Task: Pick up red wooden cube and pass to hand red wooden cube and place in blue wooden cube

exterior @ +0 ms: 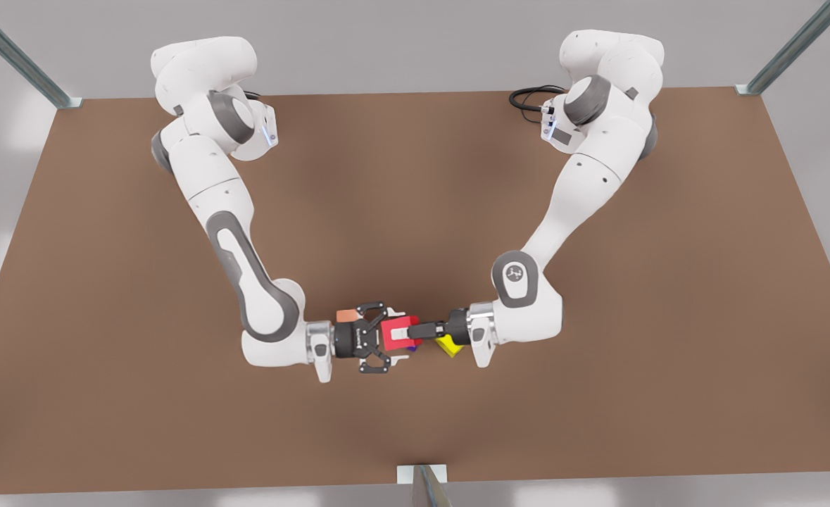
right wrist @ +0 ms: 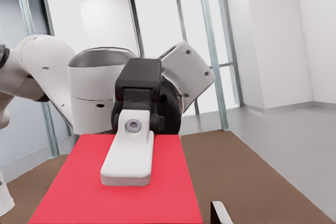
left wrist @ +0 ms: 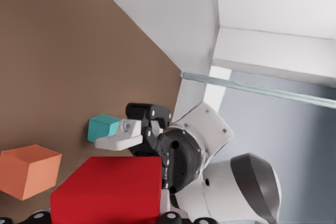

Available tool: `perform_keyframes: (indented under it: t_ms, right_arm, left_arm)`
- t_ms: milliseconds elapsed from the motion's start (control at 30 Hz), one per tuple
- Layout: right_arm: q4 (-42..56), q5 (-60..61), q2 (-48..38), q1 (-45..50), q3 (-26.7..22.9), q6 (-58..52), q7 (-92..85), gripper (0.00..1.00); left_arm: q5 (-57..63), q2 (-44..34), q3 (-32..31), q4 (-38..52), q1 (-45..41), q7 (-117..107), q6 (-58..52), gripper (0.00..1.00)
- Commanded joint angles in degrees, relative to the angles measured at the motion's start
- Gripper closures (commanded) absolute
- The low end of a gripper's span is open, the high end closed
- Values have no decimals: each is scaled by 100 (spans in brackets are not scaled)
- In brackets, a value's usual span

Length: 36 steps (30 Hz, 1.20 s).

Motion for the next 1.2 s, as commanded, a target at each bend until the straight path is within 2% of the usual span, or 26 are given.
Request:
perform_keyframes:
  t_ms: [0,33,67,100,133,167,200,267,433,500,533,567,600,633,667,700,733,767,800,833,867,900,1000,1100,1167]
  right_arm:
    - [8,51,-18,12,20,96,-174,0]
    - [8,51,-9,12,38,96,-174,2]
    - [8,51,-18,12,38,96,-174,27]
    - [8,42,-18,12,38,96,-183,45]
    - [8,42,-18,12,38,96,-183,50]
    - [8,42,-18,12,38,96,-183,49]
    - [8,42,-18,12,38,96,-183,49]
    - [0,42,-18,12,38,96,-183,49]
    - [0,16,-36,-6,-23,87,-148,48]
    - [-27,-239,-62,-50,-305,-27,-130,48]
    - [-27,-423,-71,-85,-392,-123,-95,48]
    - [-9,-652,-106,-138,-664,-597,54,48]
    - [-35,-1257,-255,-269,-946,-1160,370,48]
    - [-88,-2259,-457,-524,-964,-1450,1099,48]
    - [-220,-2962,-747,-682,-964,-1635,2029,48]
    - [-352,-3893,-941,-928,-964,-1907,3585,48]
    - [-352,-5211,-1046,-999,-973,-1996,4167,48]
    - [-308,-6459,-1073,-938,-973,-1969,4238,48]
    - [-361,-7515,-1389,-894,-946,-1987,4493,48]
    - [-580,-8157,-1757,-788,-964,-2022,4668,48]
    - [-1054,-8974,-2206,-718,-946,-2013,5204,48]
    - [-1318,-9335,-2443,-639,-946,-2013,5512,48]
    - [-2346,-9590,-2971,-683,-946,-1232,5785,48]
    - [-2848,-10039,-3042,-718,-964,-361,5837,46]
    - [-2998,-10048,-3024,-692,-955,-185,6171,46]
  left_arm:
    - [-118,-7,-4,0,-11,477,55,36]
    - [-118,-7,-4,0,-11,477,55,36]
    - [-118,-15,-4,0,-11,477,55,35]
    - [-118,-15,-4,0,-11,477,55,33]
    - [-118,-15,-4,0,-11,477,55,30]
    - [-118,-15,-4,0,-11,477,46,16]
    - [-118,-15,-4,0,-11,477,55,16]
    - [-118,-7,-4,0,-11,486,55,0]
    - [-82,-94,-13,-122,182,486,2,0]
    - [-12,-437,-276,-650,841,504,-322,0]
    - [110,-683,-276,-948,1342,521,-902,0]
    - [856,-824,-276,-1054,1922,443,-1745,0]
    - [2392,-999,-294,-984,2476,-40,-2834,0]
    - [4880,-1632,-311,-826,2705,-849,-4030,0]
    - [6060,-2036,-294,-817,2723,-1034,-4760,0]
    - [6806,-2230,-303,-580,2793,-1034,-5235,0]
    - [7415,-2318,-391,-536,2793,-1096,-5631,0]
    - [7432,-2397,-417,-536,2872,-1131,-5842,0]
    - [7318,-3002,353,-815,2514,-860,-5711,0]
    - [6055,-4382,2954,-2501,756,90,-4597,0]
    - [5595,-4578,3204,-2839,658,205,-4374,0]
    - [5613,-4436,3169,-2549,666,143,-4753,0]
    - [5648,-4384,3143,-2522,587,152,-4805,0]
    - [5674,-4384,3046,-2522,622,152,-5227,0]
    - [5674,-4349,3046,-2522,622,152,-5201,0]
